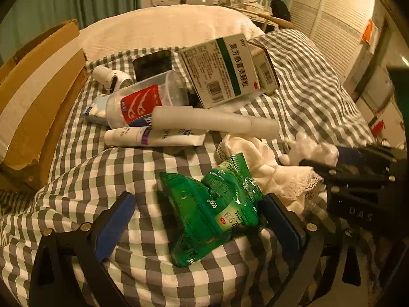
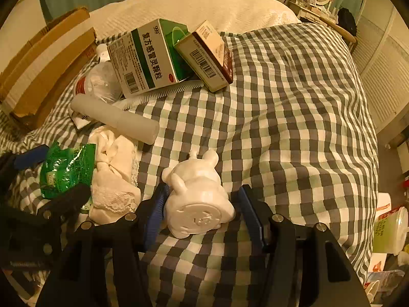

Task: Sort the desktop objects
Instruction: 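Grasp the green packet with left tool while right tool grasps white ceramic figurine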

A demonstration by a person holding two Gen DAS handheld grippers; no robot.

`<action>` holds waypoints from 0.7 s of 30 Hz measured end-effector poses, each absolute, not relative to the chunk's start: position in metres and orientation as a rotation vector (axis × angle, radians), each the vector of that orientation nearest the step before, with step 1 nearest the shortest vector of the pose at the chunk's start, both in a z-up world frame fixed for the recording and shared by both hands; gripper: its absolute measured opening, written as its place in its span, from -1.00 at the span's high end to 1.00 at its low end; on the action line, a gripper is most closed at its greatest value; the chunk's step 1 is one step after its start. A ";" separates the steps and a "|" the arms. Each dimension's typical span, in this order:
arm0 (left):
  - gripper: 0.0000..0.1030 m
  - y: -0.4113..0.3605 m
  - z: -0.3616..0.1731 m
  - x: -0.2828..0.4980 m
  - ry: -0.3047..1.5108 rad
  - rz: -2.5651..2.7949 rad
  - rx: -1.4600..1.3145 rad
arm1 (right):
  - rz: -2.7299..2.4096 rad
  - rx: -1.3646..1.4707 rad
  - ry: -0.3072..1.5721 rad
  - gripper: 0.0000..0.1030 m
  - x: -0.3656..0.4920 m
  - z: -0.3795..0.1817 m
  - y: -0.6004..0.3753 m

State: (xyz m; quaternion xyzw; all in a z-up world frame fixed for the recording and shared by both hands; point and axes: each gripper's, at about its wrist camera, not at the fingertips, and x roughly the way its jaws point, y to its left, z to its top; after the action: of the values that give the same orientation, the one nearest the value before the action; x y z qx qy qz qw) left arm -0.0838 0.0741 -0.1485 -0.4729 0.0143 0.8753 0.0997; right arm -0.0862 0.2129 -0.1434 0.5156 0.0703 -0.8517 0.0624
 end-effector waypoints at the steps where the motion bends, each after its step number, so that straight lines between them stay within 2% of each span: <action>1: -0.72 0.074 -0.150 -0.084 0.053 2.589 -1.396 | -2.576 1.558 0.214 0.01 -0.086 -0.144 0.213; 2: -0.67 0.075 -0.150 -0.083 0.065 2.590 -1.394 | -2.582 1.553 0.213 0.02 -0.085 -0.143 0.213; 6: -0.11 0.075 -0.148 -0.081 0.133 2.598 -1.375 | -2.597 1.543 0.217 0.02 -0.082 -0.141 0.212; 12: 0.07 0.063 -0.140 -0.078 0.080 2.599 -1.366 | -2.635 1.503 0.195 0.02 -0.077 -0.133 0.219; 21: 0.10 0.050 -0.120 -0.073 0.038 2.648 -1.316 | -2.689 1.429 0.146 0.02 -0.061 -0.108 0.228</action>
State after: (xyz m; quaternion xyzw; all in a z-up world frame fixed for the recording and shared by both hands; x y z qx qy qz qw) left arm -0.0727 0.0496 -0.1201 -0.4432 0.0129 0.8916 0.0922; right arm -0.0610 0.2276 -0.1077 0.4682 0.0478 -0.8811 0.0464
